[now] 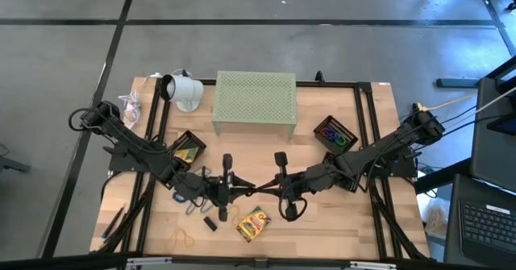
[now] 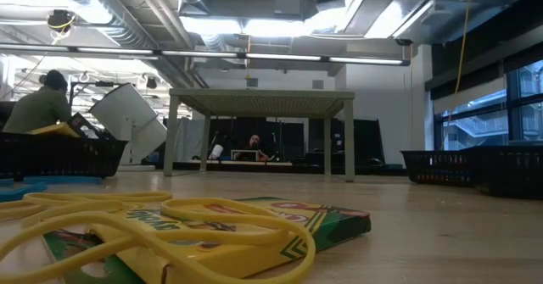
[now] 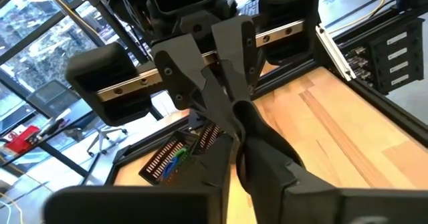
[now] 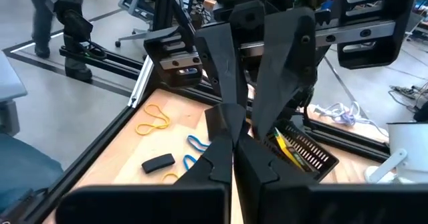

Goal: Pick & Place Office Desk Supplies
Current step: Put the black rubber band into the bottom right black bin

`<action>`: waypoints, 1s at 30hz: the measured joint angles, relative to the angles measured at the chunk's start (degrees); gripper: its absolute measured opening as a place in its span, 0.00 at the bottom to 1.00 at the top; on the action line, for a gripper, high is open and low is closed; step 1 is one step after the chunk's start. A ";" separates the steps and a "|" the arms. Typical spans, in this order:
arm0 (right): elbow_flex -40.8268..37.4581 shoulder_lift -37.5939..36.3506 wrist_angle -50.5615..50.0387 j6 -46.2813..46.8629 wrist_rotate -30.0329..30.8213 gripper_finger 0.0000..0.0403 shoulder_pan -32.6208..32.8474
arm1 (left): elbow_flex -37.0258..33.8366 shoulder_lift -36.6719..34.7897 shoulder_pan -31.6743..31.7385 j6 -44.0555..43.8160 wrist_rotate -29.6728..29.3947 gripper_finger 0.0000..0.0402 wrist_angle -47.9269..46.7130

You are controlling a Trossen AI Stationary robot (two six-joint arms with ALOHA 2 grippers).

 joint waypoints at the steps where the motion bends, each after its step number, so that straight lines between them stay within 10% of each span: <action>1: 0.00 0.00 -0.03 0.22 -0.01 0.01 0.00 | 0.00 0.00 0.01 0.00 -0.12 0.13 0.02; 8: 0.02 -0.01 -5.64 5.95 0.91 0.01 -0.59 | 0.00 0.00 0.07 -0.04 -4.19 0.30 0.45; 17: 0.60 -5.05 -35.94 29.17 12.23 0.01 -2.06 | 0.00 0.00 -0.07 -0.02 -29.27 0.37 1.03; 30: -0.43 -9.86 -75.79 72.18 4.27 0.01 -3.65 | 0.00 0.00 -0.89 -6.70 -30.39 0.36 -4.69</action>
